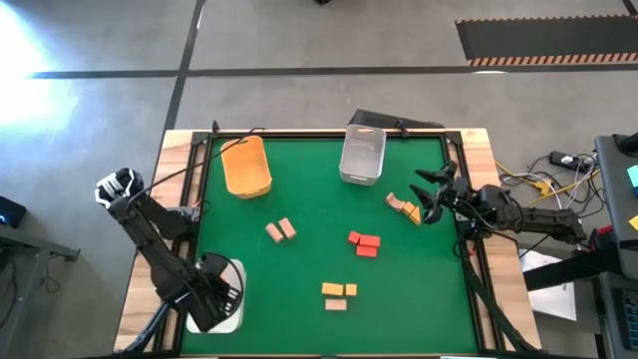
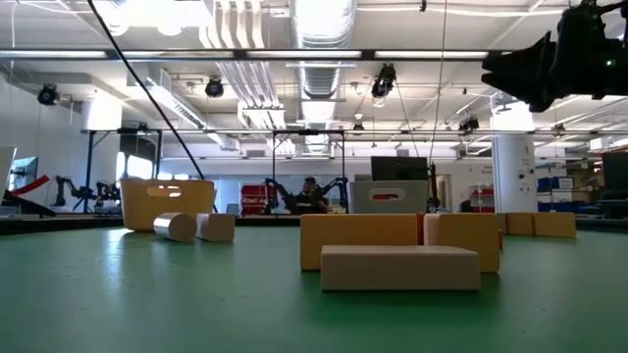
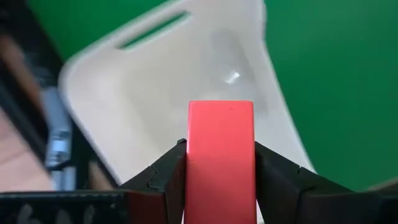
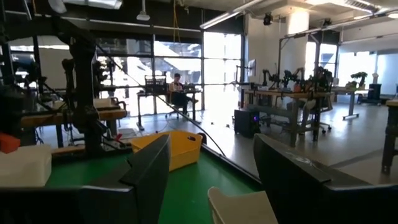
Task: Sort & place blocks by color
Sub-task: Put the orange block into the white bin, then put the brown block into the gray bin
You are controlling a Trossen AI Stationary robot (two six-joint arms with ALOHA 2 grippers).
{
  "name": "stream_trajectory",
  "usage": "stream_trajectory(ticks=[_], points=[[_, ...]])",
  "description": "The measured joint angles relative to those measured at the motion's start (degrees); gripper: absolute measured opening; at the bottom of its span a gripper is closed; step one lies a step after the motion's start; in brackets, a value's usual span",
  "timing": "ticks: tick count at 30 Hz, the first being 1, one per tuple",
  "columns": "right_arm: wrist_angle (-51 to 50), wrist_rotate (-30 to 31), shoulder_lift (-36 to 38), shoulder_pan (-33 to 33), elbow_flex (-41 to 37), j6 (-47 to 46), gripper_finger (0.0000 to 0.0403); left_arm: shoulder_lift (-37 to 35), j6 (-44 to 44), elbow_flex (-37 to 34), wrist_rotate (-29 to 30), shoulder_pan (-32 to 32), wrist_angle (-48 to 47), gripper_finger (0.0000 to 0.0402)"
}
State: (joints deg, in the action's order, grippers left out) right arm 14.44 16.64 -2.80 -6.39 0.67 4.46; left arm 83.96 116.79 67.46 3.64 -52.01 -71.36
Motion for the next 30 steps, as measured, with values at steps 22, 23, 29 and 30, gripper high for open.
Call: stream_trajectory(ticks=[22,23,29,30], points=[[9.2,-0.1,0.1,0.0,0.0,6.6,0.0219,0.0,4.3,-1.2,0.2,0.7,2.8,0.0246],[9.6,-0.1,0.1,0.0,0.0,6.8,0.0219,0.0,4.4,-1.1,0.2,0.7,2.8,0.0258],[11.6,-0.1,0.1,0.0,0.0,7.2,0.0219,0.0,3.7,0.7,0.3,0.8,5.1,0.0291],[11.6,-0.1,0.1,0.0,0.0,7.4,0.0219,0.0,2.3,1.5,0.8,0.9,5.5,0.0291]])
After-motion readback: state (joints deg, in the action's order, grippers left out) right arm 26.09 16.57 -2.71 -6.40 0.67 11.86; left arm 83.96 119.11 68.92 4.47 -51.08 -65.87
